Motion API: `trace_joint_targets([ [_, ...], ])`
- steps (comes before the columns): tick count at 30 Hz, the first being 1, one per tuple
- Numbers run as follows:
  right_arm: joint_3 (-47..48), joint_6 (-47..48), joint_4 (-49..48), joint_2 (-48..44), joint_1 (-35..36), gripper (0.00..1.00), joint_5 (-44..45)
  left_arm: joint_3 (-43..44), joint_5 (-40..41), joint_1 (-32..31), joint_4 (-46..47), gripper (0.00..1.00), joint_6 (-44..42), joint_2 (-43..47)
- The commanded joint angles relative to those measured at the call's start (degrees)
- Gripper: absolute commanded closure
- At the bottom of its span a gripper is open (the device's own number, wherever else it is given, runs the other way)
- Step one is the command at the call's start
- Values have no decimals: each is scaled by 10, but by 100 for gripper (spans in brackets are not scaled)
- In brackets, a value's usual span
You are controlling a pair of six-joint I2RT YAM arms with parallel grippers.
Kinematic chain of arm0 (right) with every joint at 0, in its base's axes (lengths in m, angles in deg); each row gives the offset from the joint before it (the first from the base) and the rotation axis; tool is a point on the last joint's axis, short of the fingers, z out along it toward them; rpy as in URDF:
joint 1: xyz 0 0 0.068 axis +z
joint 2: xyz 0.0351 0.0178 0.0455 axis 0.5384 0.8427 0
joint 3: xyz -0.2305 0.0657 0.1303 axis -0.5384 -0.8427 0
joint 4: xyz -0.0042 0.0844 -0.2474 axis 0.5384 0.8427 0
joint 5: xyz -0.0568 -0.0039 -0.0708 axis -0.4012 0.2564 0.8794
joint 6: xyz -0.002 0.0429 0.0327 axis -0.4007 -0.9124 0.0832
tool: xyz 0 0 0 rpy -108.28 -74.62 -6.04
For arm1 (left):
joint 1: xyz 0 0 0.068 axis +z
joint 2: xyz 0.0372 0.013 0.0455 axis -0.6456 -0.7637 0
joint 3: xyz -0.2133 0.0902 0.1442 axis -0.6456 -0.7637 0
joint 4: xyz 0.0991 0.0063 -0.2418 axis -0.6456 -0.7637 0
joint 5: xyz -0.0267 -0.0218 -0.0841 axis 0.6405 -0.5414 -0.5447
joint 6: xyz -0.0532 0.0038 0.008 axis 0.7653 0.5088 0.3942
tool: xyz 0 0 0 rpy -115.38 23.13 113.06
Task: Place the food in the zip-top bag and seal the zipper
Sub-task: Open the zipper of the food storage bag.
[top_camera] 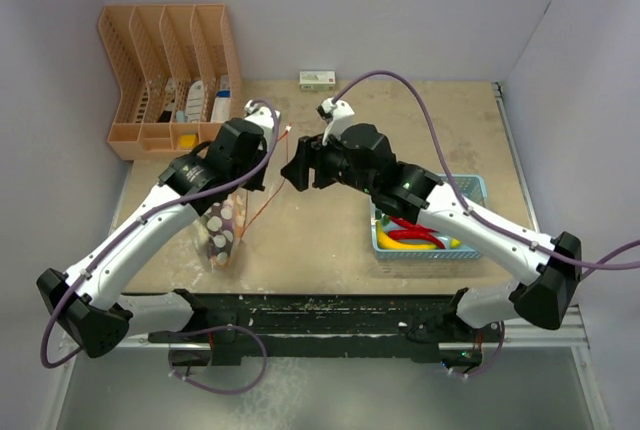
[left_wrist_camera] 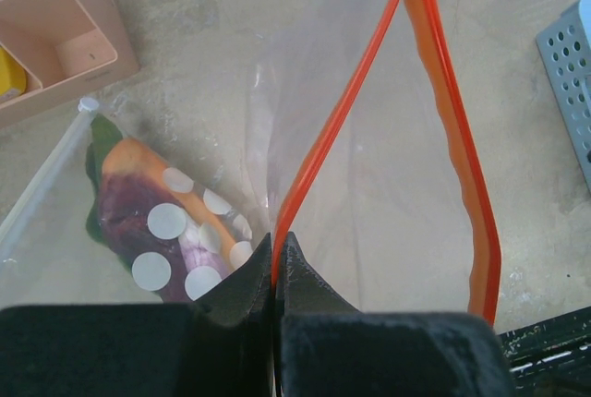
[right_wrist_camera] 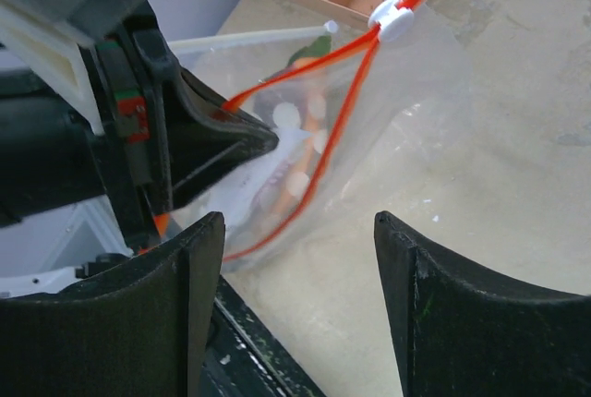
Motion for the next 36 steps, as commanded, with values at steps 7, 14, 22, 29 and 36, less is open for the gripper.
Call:
trace_joint_targets([
  [7,74,-107,26,78,3,34,31,14,-16,3,42,100,2,2],
  [14,70,-122,92,105,7,64,92,18,0,4,43,100,-5,14],
  [22,22,-121,186,72,4,75,251,31,142,3,-28,100,-30,18],
  [29,64,-126,258,123,-7,79,318,72,208,4,-89,100,-34,20],
  [36,23,31,63,59,-7,51,40,77,191,3,-75,100,-41,8],
])
